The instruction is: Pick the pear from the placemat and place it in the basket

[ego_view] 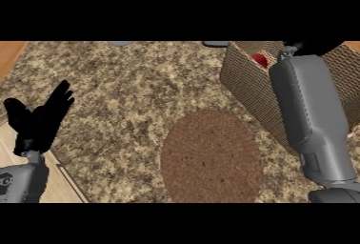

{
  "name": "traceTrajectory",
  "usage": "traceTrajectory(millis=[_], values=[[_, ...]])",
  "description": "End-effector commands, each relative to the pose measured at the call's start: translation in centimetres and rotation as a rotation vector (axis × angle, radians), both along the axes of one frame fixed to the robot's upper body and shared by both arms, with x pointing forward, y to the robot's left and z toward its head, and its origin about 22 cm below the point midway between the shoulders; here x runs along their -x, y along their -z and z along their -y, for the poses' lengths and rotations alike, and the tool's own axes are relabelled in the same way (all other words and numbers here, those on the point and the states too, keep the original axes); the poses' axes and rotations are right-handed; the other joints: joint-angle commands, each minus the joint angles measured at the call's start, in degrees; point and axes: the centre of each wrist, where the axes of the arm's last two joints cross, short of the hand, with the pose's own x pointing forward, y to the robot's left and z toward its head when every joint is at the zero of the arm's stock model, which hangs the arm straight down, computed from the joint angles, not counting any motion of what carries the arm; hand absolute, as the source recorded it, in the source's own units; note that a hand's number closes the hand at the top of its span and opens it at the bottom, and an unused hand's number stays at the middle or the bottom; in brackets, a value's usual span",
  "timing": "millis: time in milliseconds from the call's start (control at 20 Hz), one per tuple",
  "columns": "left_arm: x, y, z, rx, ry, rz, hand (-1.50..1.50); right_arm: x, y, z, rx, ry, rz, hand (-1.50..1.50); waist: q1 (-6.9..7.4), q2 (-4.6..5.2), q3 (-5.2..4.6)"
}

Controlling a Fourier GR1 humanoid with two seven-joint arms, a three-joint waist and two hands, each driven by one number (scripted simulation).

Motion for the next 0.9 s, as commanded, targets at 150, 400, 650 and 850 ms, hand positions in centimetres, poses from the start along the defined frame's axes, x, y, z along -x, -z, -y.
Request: traceTrajectory(millis=[150,400,650,850], values=[[1.2,1.0,-0.7,0.016,-0.025,-0.008,0.00,3.2,-2.4,3.8,-0.242,0.141,0.310,-1.50,-1.75,-0.77,0.02],[0.5,-0.1,-1.0,0.000,-0.036,-0.032,0.00,9.2,-0.4,3.6,-0.288,0.098,0.294,-1.50,-2.93,-1.12,0.02],[2.2,1.7,-2.9,-0.004,-0.064,-0.018,0.00,15.4,0.9,5.0,-0.335,0.026,0.183,-1.50,-3.78,-1.29,-0.06],[1.6,0.4,-1.1,0.002,-0.063,-0.005,0.00,21.8,1.4,6.2,-0.337,-0.001,0.175,-1.50,-3.00,-0.94,0.03]])
